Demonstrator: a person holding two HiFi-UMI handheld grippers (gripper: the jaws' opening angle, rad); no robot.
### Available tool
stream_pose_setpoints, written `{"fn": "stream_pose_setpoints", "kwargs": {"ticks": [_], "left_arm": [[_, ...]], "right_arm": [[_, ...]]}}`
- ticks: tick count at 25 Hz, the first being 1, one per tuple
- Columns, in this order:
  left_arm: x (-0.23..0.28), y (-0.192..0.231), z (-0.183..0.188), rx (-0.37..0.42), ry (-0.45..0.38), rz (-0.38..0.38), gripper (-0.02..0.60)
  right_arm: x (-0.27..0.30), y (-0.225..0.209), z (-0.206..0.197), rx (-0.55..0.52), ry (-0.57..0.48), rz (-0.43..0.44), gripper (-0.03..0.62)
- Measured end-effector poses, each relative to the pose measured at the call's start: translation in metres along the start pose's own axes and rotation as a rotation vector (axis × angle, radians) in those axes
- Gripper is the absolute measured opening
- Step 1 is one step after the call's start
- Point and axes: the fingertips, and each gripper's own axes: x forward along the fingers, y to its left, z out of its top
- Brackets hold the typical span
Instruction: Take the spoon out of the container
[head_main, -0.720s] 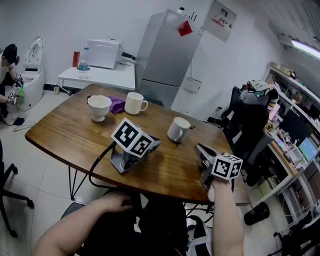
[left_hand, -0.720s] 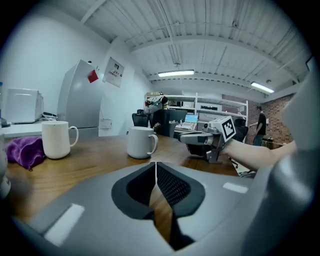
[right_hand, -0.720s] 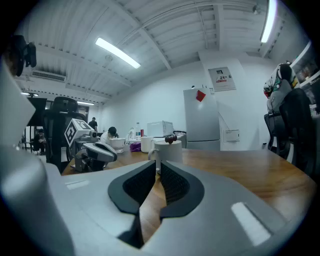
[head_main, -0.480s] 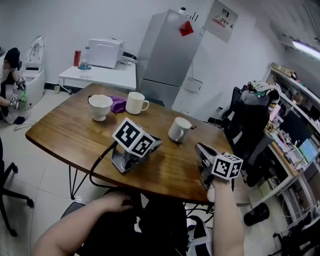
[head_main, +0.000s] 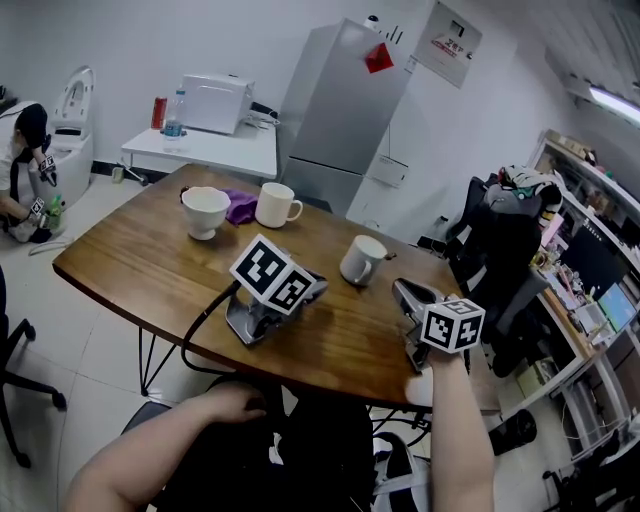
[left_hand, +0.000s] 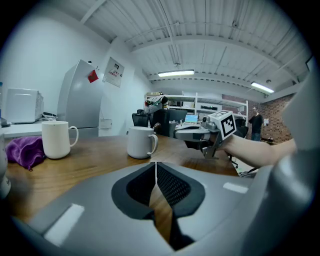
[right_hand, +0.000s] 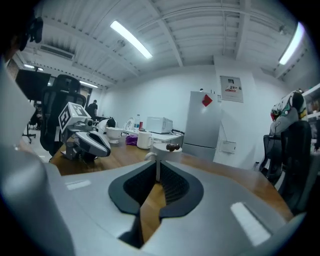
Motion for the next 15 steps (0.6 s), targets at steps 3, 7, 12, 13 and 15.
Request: {"fn": "stream_pose_setpoints", "kwargs": {"ticks": [3,7,12,13,15], "left_arm": [[0.001,0.0,0.0,0.0,0.0,0.0,0.012],[0.0,0.0,0.0,0.001,0.0,-0.001,0.012],[0.001,0.0,0.0,0.001,-0.001,-0.001,0.012],[0.001,0.0,0.0,0.001,-0.001,-0.001,0.012],[0.001,-0.001,0.0,0.0,0.0,0.0,0.012]], "right_arm": [[0.004,-0.006,0.005,-0.077,0.026,-0.047,0.026],[0.012,-0.012,0.012,-0.209,0.077,-0.118,0.031],[0.023,-0.011,0.022,-0.421,0.148,-0.18,0.052],[0.025,-0.01,0.023,-0.468,0.165,-0.191,0.054],[0.027,-0.008,0.024,-0.557,0.2,-0.211,0.061]]}}
